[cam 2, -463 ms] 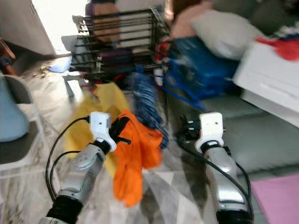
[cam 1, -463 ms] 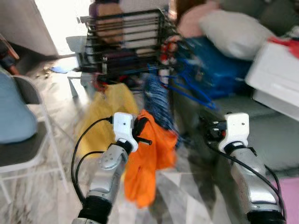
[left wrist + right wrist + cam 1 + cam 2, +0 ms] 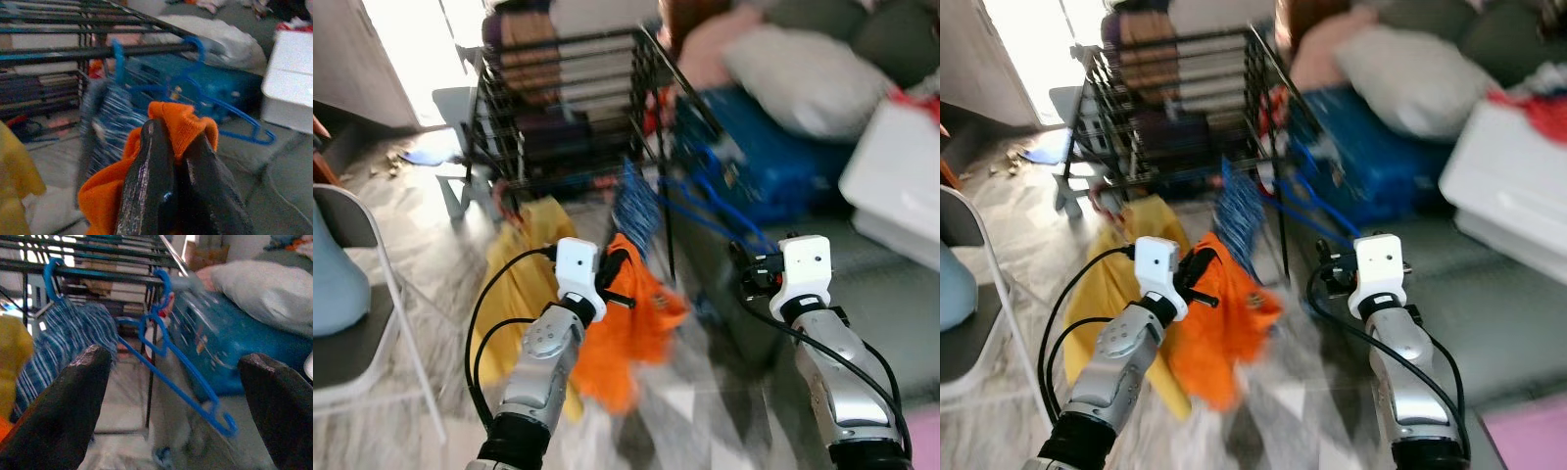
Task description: Hang hanger
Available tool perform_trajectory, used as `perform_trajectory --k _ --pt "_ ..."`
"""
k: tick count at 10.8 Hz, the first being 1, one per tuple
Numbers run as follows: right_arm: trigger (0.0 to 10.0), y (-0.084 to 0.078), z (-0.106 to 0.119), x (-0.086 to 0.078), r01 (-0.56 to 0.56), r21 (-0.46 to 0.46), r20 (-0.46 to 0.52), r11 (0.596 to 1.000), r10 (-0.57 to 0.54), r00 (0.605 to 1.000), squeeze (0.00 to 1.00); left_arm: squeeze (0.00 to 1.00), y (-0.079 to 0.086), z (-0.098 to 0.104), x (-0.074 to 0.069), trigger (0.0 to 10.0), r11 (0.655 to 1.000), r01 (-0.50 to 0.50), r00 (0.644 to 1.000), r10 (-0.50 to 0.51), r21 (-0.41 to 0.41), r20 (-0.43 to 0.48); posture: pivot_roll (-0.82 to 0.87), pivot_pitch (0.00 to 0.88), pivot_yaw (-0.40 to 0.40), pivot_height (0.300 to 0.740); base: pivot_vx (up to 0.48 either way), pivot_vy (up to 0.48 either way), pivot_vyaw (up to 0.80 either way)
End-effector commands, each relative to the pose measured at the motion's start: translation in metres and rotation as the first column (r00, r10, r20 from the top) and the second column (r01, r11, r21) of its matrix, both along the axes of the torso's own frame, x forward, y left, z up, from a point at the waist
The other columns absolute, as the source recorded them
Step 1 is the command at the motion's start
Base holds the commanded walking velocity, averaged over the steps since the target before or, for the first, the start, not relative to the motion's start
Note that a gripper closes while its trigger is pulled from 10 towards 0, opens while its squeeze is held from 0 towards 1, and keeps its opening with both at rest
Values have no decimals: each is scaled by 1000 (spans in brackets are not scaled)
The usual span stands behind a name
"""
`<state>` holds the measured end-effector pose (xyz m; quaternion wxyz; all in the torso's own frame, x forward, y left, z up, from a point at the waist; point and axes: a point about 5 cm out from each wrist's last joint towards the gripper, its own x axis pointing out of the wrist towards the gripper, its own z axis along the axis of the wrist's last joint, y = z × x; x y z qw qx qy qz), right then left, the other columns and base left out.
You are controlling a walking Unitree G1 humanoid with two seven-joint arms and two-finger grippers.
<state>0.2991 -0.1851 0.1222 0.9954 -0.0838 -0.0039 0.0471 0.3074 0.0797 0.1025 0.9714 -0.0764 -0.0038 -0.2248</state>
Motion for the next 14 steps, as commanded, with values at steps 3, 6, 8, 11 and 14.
perform_trajectory --k 3,6,8,11,14 --pt "10000 8 5 4 -52 0 9 999 52 999 0 0 10 4 2 10000 999 -34 999 34 -27 9 -203 0 59 740 399 0 0" --pt "10000 -9 11 13 -34 -83 -23 996 32 999 0 0 13 5 2 10000 998 -36 999 36 -43 9 -203 0 65 740 0 0 0" --pt "10000 -17 3 14 -79 -100 -111 992 67 992 0 0 15 5 3 10000 998 -41 999 41 -39 1 -200 0 71 740 0 0 0" --pt "10000 -39 -1 25 -136 -97 -219 986 112 969 0 0 17 4 5 10000 999 -32 999 32 -24 -11 -197 0 75 740 0 0 0" --pt "10000 -51 -2 47 -116 -155 -273 981 71 960 0 0 19 2 4 10000 1000 -25 999 25 -18 -25 -181 0 73 740 0 0 0"
